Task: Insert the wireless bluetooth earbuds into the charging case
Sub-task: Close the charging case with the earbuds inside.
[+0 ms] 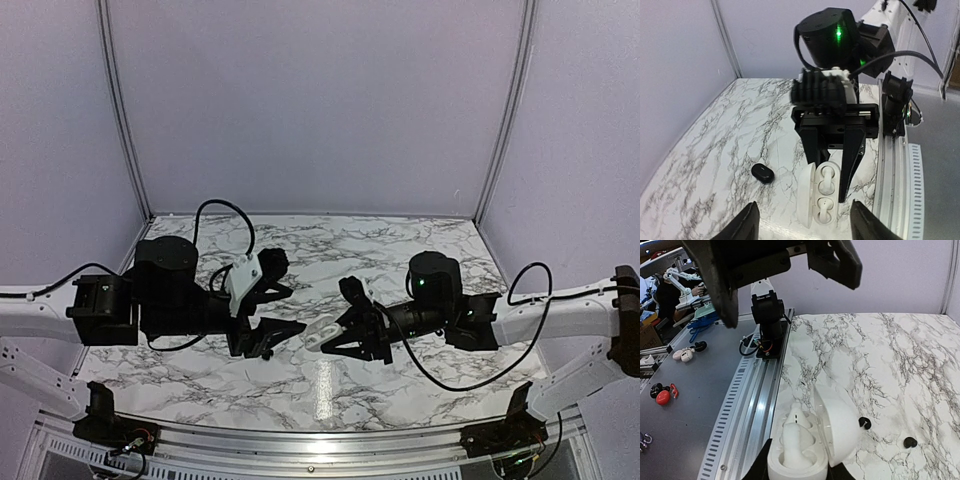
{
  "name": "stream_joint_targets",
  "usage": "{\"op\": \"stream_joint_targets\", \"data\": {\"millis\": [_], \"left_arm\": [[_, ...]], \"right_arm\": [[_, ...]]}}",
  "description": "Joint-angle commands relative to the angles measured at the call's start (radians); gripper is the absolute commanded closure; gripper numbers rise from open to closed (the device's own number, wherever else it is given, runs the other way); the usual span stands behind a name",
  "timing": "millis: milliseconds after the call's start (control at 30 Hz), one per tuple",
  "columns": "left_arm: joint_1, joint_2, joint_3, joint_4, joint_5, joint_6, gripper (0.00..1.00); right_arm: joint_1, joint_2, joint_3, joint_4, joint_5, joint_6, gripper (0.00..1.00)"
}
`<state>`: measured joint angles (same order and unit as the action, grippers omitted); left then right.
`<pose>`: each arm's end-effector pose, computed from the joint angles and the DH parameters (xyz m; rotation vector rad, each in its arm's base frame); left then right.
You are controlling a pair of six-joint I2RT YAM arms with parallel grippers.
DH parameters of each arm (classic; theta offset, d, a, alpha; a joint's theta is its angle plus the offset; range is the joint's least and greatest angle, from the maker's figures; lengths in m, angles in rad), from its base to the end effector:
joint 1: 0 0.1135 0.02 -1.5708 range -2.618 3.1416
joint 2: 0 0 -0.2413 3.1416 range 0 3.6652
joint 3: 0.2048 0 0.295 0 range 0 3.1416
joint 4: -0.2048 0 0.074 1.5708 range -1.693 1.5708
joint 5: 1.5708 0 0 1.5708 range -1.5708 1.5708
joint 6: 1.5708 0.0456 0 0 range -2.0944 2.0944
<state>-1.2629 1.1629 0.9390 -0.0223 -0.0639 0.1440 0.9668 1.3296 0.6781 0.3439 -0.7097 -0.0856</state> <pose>0.1043 -0.3185 0.3002 1.1792 1.4626 -0.7264 0.1640 0.2901 0.1875 -1.4228 1.4072 1.2499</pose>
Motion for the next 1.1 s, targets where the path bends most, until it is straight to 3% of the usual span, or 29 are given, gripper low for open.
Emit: {"op": "stream_joint_targets", "data": {"millis": [0, 100, 267, 433, 633, 833, 1067], "left_arm": [[0.053, -0.048, -0.086, 0.06, 0.1, -0.057, 0.32], [0.069, -0.045, -0.121, 0.081, 0.169, -0.073, 0.22], [0.071, -0.024, -0.156, 0.137, 0.23, -0.06, 0.18], [0.062, 0.03, -0.127, 0.15, 0.305, -0.031, 0.19], [0.01, 0.042, -0.094, 0.15, 0.316, 0.03, 0.28], [-0.044, 0.04, -0.083, 0.142, 0.228, 0.09, 0.35], [-0.11, 0.071, -0.048, 0.127, -0.03, 0.172, 0.38]], "right_arm": [[0.01, 0.0, 0.051, 0.033, -0.029, 0.012, 1.0], [0.01, -0.005, 0.058, 0.033, -0.032, 0.014, 1.0], [0.01, -0.006, 0.065, 0.036, -0.043, 0.025, 1.0], [0.01, -0.002, 0.067, 0.048, -0.048, 0.038, 1.0], [0.005, 0.009, 0.066, 0.058, -0.05, 0.06, 1.0], [-0.023, 0.026, 0.058, 0.106, -0.078, 0.131, 1.0], [-0.046, 0.056, 0.058, 0.146, -0.106, 0.213, 1.0]]}}
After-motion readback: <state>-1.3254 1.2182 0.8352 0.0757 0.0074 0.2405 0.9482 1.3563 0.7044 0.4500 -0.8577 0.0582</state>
